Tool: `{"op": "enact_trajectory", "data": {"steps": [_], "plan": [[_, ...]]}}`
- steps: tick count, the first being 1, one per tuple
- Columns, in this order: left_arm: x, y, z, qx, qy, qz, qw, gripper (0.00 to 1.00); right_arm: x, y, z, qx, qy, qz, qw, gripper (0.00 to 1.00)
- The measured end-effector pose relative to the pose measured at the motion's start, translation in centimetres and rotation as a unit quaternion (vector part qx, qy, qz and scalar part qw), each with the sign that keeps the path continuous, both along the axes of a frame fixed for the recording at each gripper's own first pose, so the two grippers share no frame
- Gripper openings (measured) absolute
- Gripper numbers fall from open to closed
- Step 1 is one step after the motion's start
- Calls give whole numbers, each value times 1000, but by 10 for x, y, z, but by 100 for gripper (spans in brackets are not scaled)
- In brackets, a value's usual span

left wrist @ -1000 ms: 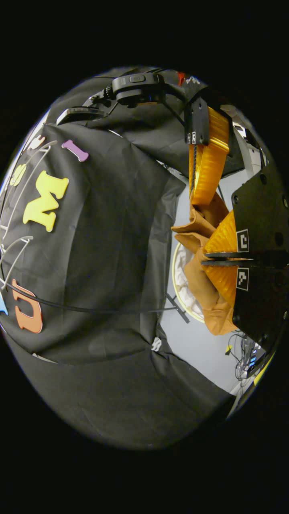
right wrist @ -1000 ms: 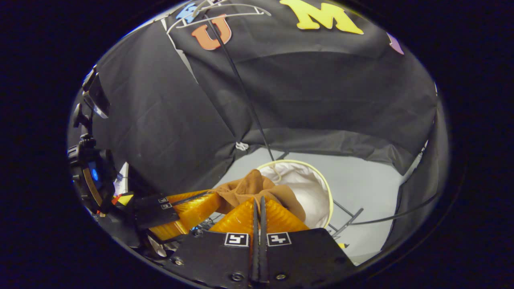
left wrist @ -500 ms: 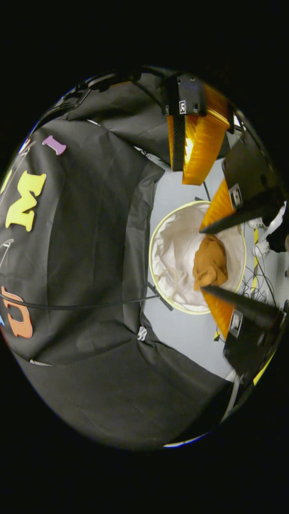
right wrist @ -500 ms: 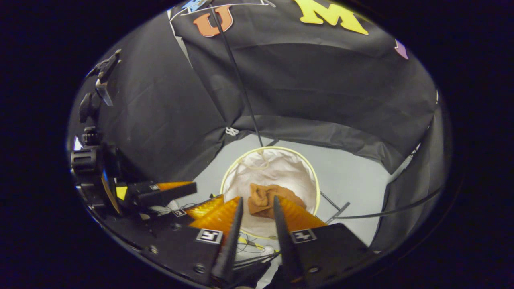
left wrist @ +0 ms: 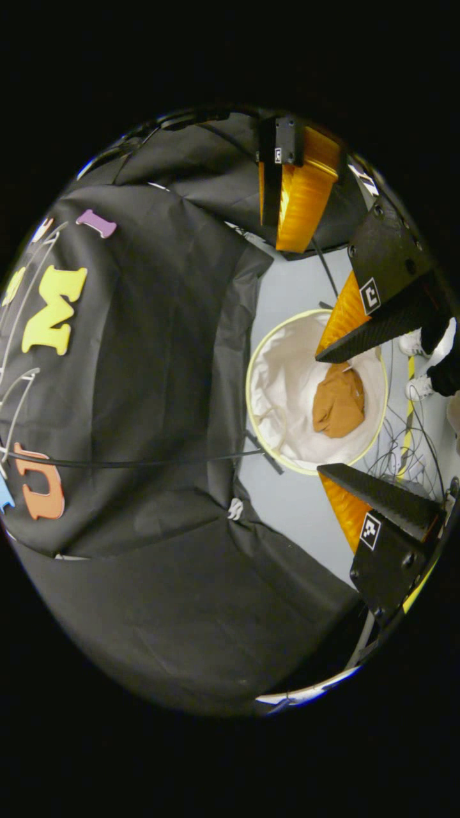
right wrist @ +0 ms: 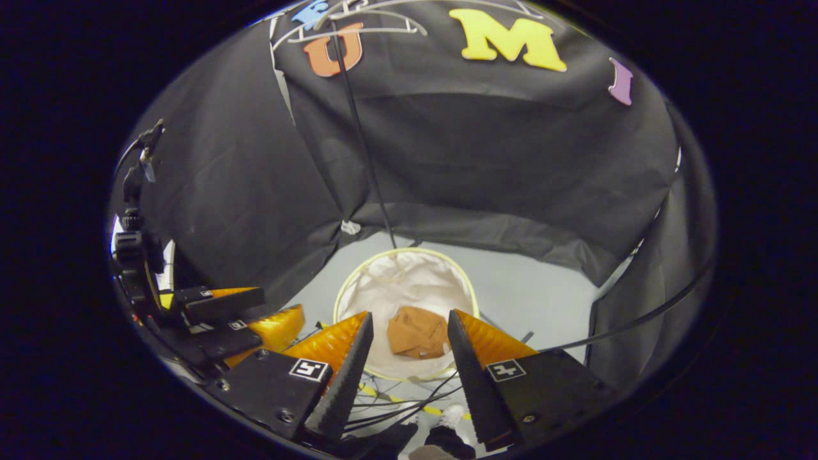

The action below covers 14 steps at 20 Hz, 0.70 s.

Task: Grasp the clothes on the hanger with both hands and then place them into the laundry hamper below.

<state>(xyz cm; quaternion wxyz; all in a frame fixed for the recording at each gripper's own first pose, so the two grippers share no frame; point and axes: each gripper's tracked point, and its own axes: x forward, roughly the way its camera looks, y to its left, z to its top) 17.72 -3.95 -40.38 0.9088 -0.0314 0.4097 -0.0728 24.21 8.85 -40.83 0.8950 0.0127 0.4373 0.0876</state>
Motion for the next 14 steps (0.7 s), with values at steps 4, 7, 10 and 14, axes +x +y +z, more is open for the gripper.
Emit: {"op": "enact_trajectory", "data": {"steps": [4, 7, 10, 14], "plan": [[11, 26, 101, 14, -112, 26, 993, 96, 6, -15, 90, 10, -107, -15, 994, 76], [8, 35, 175, 19, -192, 36, 981, 100, -3, -29, 166, 20, -197, -27, 980, 77], [-2, 33, 229, 30, -251, 40, 967, 100, -14, -38, 236, 31, -269, -31, 962, 100], [-32, 18, 310, 25, -302, 54, 951, 100, -43, -60, 303, 38, -347, -23, 937, 100]]}}
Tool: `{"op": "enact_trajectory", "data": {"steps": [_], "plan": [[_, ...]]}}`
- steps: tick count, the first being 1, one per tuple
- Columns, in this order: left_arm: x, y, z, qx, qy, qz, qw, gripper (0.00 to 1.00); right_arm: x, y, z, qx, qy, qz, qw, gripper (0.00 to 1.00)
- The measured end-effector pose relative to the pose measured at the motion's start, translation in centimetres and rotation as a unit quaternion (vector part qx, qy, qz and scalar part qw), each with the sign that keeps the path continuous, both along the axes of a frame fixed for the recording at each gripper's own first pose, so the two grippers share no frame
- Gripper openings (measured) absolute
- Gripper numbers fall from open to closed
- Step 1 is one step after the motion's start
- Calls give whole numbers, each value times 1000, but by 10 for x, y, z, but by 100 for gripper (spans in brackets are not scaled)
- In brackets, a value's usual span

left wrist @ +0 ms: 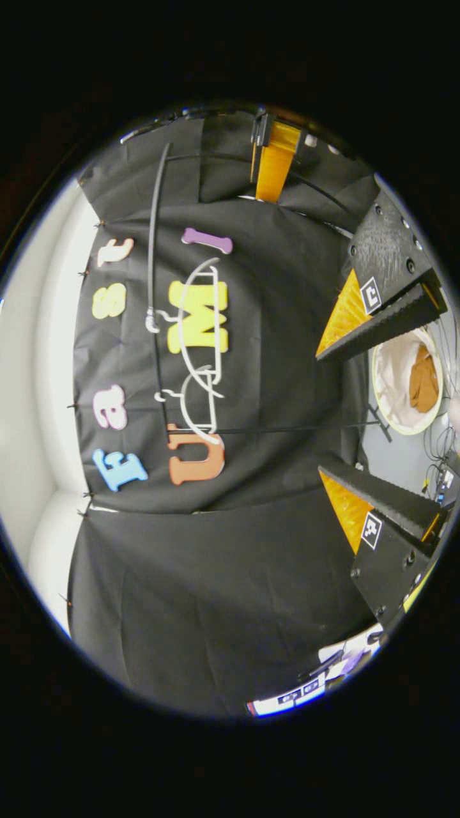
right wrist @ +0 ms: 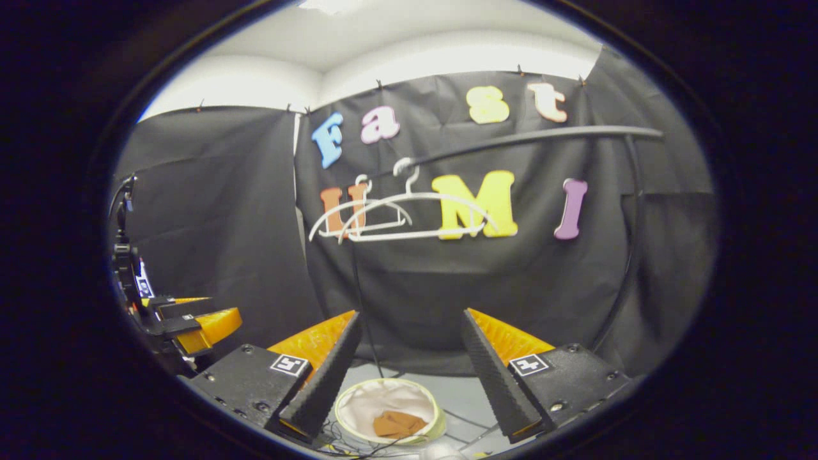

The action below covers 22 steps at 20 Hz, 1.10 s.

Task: Grasp the clothes on the hanger with both hands and then place them into the laundry hamper below.

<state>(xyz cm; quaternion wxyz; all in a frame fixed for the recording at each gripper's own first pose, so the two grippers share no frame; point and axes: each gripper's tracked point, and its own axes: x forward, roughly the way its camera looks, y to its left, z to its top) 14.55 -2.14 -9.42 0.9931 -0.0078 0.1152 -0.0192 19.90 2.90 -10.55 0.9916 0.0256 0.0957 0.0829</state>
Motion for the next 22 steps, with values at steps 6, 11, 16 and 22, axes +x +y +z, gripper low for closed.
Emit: {"op": "enact_trajectory", "data": {"steps": [6, 11, 16, 22], "plan": [[-74, -22, 69, 9, -60, 36, 998, 100, -53, -58, 48, 26, -50, 1, 998, 99], [-125, -42, 81, 14, -70, 57, 996, 100, -93, -81, 53, 28, -61, 13, 998, 99], [-173, -42, 86, 13, -71, 70, 995, 100, -129, -69, 57, 36, -65, 35, 997, 99], [-186, -9, 96, 10, -84, 75, 994, 100, -141, -33, 76, 21, -91, 40, 995, 99]]}}
